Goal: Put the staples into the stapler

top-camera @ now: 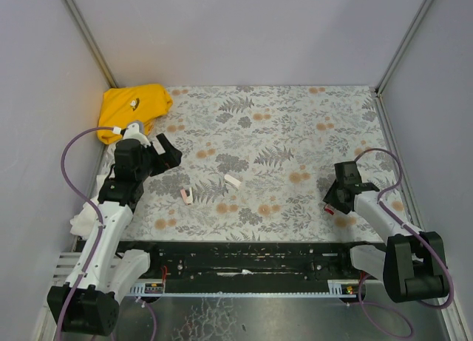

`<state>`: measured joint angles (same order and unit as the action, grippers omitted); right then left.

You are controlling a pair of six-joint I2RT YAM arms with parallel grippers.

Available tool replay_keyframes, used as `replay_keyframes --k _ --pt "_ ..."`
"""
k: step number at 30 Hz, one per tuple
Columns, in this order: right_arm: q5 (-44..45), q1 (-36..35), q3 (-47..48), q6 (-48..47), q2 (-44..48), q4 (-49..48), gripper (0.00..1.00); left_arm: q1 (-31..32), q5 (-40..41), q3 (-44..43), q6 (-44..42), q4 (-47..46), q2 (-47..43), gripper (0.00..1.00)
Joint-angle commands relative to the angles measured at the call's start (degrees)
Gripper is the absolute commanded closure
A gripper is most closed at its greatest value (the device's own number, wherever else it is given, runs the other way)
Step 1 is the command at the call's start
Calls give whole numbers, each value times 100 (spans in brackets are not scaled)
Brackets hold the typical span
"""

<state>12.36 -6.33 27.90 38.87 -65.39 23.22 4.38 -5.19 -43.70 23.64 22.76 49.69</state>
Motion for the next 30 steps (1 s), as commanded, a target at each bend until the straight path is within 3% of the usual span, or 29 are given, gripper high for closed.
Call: replay_keyframes --k 1,6,13,18,22,26,30 --pt "-507 -37 129 -410 -3 -177 56 -48 -101 -168 38 9 19 0" --pt "-1049 -396 405 -1005 -83 -402 59 -44 -215 -176 48 4 67 0" --pt "-1797 -1715 1352 -1874 -785 -646 58 -49 -423 -143 32 -64 152 0" --pt "-1615 -2978 2121 -2464 -1694 -515 59 -51 -684 -38 -25 -226 96 0" --pt "-1456 -3505 2511 -2666 -2263 -459 47 -48 -1012 20 -57 -365 130 0" --pt "-1226 -3673 2395 -2515 -2148 -511 32 92 -1259 64 -55 -504 185 0" --pt "-917 -3673 2007 -1802 -1614 -534 29 744 -1232 169 399 -751 167 1"
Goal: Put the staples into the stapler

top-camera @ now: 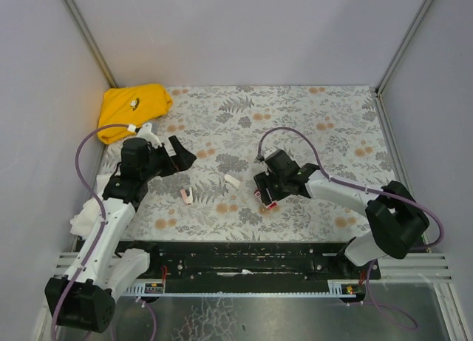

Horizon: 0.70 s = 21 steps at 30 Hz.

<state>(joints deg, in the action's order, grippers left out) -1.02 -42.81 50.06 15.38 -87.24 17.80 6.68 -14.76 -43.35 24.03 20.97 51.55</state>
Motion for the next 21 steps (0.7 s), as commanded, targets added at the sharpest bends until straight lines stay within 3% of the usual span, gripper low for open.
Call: replay_keyframes --k 1,6,10,16,21 --pt "466 -26 -321 813 723 12 31 760 -252 257 569 -783 -33 2" --pt "417 -24 -1196 2167 1525 -348 38 2540 353 584 1280 -1925 437 9" --pt "659 -26 -1871 2826 2241 -559 39 3336 328 229 1289 -2421 1554 20" --pt "1309 -17 -2188 3055 3039 -107 39 3800 91 -543 968 -2908 2982 35" --pt "1428 -17 -2323 3204 3387 94 38 3862 -245 -1090 876 -3263 3935 38"
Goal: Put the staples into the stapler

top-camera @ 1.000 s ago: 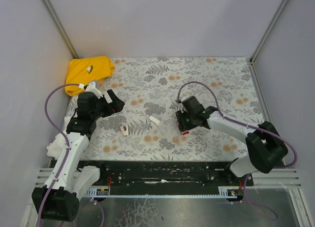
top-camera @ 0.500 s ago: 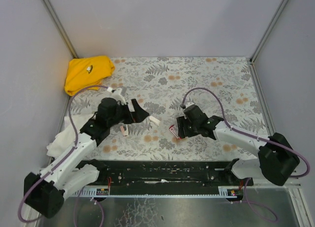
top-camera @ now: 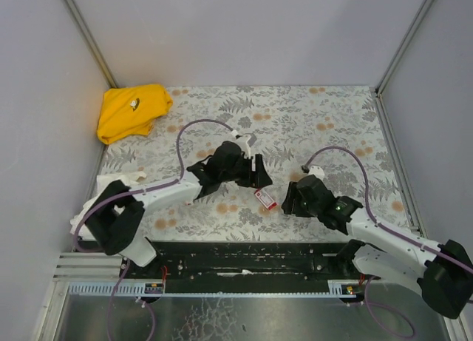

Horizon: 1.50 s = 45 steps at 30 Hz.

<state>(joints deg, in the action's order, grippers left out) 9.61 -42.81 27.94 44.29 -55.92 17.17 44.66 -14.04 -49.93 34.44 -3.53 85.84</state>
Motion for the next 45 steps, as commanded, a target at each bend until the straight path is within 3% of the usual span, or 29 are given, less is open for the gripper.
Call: replay_keyframes --k 1,8,16,22,26,34,40,45 --pt "362 -17 -146 331 325 156 38 75 -382 -552 -173 -823 692 38" --pt "195 -14 -295 482 632 156 38 148 -773 -1263 -306 -438 1774 37" --pt "189 -17 -415 524 728 78 38 152 -883 -1525 -588 133 2240 34" --pt "148 -16 -130 422 630 302 37 154 -968 -1227 -745 285 2203 31" --pt "120 -13 -64 376 723 311 36 150 -983 -736 -675 324 1873 31" --pt "-207 -14 -178 334 700 -81 34 152 -1743 531 -118 -401 763 30" --pt "-669 -17 -494 348 821 -771 30 152 -871 781 -668 7 -260 24" --pt "-829 -17 -690 477 683 -1106 36 150 -501 1054 -982 -348 -552 24"
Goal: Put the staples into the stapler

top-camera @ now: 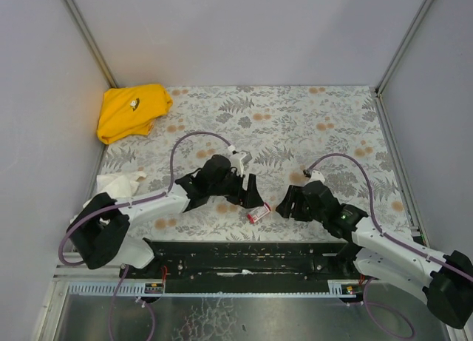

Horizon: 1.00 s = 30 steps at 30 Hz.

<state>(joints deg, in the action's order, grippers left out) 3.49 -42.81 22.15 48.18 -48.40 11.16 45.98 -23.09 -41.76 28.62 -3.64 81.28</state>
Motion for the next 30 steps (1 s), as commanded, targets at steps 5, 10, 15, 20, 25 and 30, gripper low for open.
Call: replay_keyframes --k 5,10,15,20,25,30 --pt "-153 -14 -52 124 -201 -520 43 87 709 249 -1004 -455 151 27" --pt "369 -14 -20 141 -1 -182 44 356 1029 259 -1407 -560 303 27" --pt "739 -8 26 66 227 324 44 726 1427 243 -1840 -614 455 23" --pt "813 3 -78 143 478 404 44 1004 1836 162 -2118 -548 657 23" --pt "869 2 -140 216 644 406 44 1223 2180 98 -2293 -484 852 25" --pt "928 1 -133 229 700 474 44 1477 2484 112 -2423 -480 912 29"
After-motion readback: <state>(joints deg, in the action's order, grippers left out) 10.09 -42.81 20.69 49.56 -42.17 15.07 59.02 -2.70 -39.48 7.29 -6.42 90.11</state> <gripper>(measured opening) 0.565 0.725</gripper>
